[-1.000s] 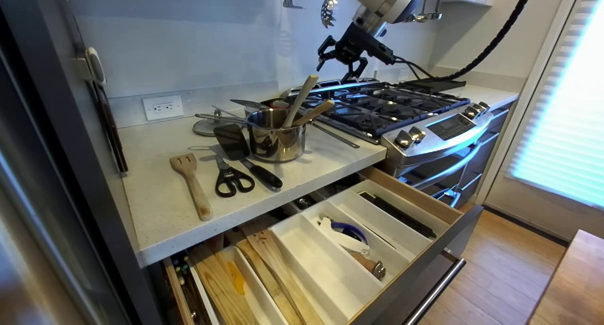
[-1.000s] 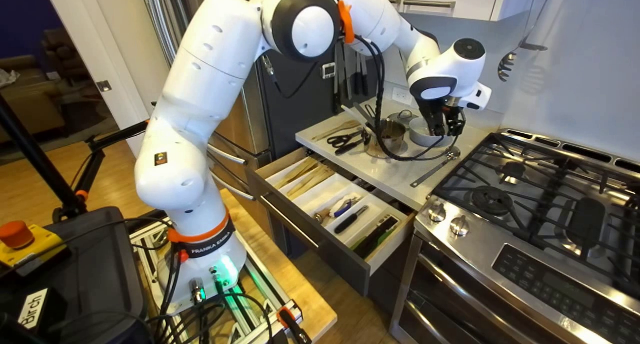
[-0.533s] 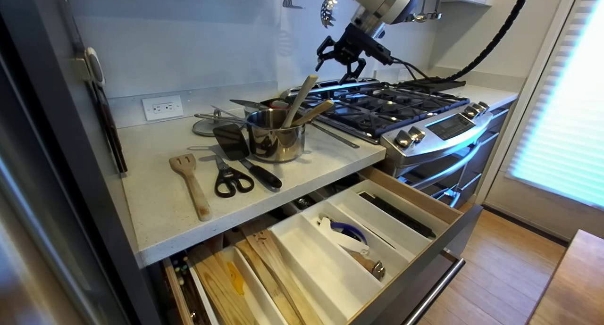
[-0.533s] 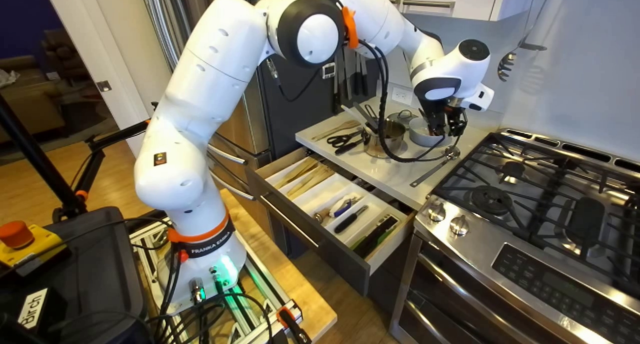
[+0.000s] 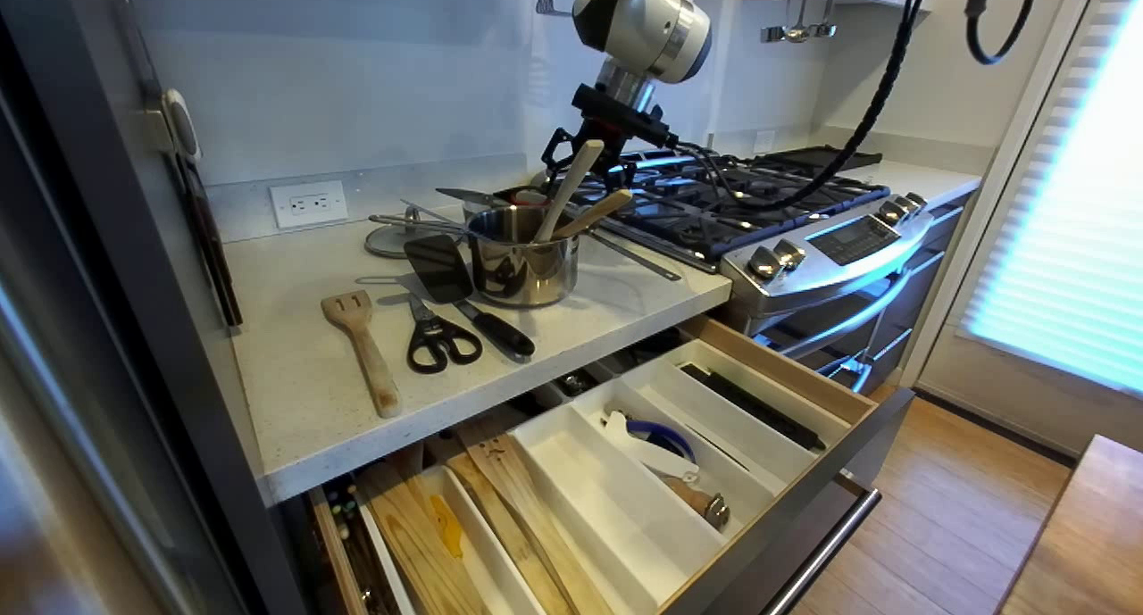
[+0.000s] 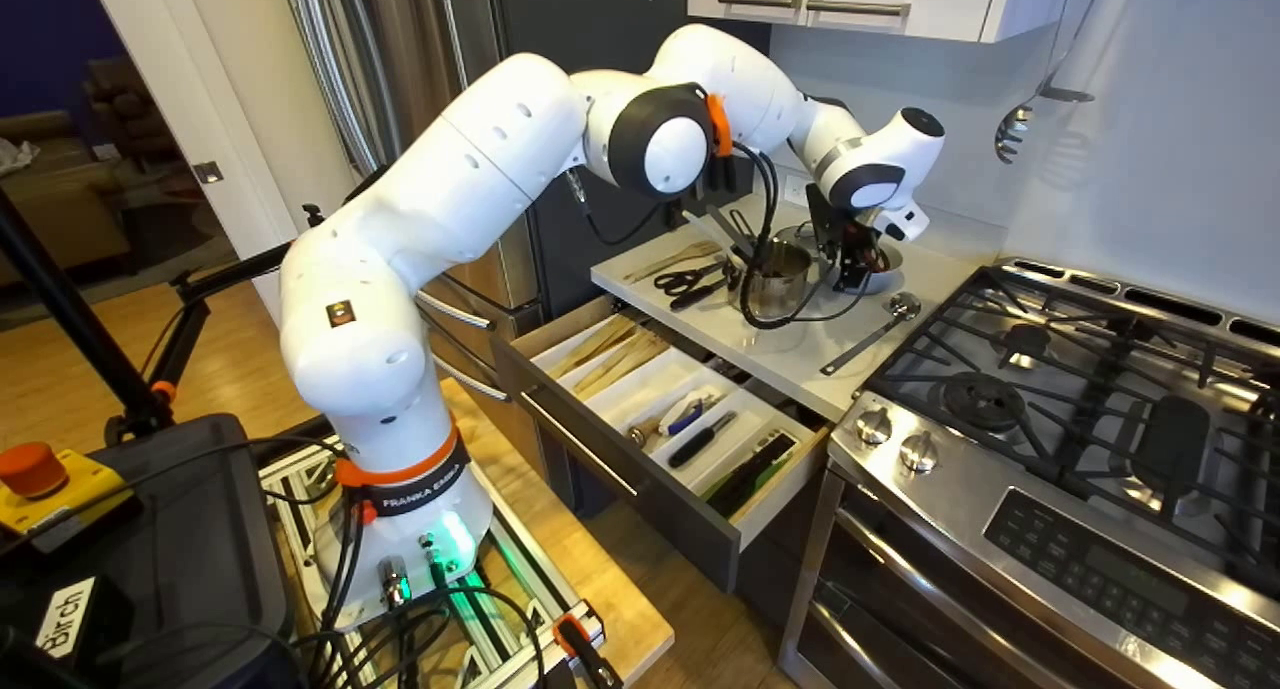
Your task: Put the grey bowl on the front left plate of the stove
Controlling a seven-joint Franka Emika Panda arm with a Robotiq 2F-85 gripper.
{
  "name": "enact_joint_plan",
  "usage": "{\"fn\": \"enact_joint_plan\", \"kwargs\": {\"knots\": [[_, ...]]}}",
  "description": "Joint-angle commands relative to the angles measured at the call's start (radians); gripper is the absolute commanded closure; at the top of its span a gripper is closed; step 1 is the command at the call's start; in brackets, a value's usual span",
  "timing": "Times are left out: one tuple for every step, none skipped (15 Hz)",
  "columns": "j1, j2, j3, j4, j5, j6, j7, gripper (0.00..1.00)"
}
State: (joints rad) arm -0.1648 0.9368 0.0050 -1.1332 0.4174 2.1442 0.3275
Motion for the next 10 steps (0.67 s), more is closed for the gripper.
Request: {"fn": "enact_joint_plan", "kwargs": {"knots": [[0.056, 0.120, -0.095, 0.212, -0.109, -0.091, 0.227, 0.00], [0.067, 0.144, -0.116, 0.246, -0.133, -0.058, 0.268, 0.00], [0.075, 0.168, -0.132, 0.278, -0.155, -0.012, 0.292, 0.00], [0.077, 0.198, -0.137, 0.318, -0.169, 0.004, 0.317, 0.00], [0.075, 0.221, -0.136, 0.354, -0.182, -0.010, 0.337, 0.00], [0.069, 0.246, -0.121, 0.389, -0.183, -0.042, 0.340, 0.00], [0.061, 0.262, -0.104, 0.413, -0.179, -0.052, 0.334, 0.00], [0.034, 0.267, -0.062, 0.425, -0.144, -0.049, 0.296, 0.00], [0.065, 0.201, -0.104, 0.320, -0.154, -0.015, 0.301, 0.00], [0.065, 0.212, -0.099, 0.330, -0.154, -0.013, 0.301, 0.00]]}}
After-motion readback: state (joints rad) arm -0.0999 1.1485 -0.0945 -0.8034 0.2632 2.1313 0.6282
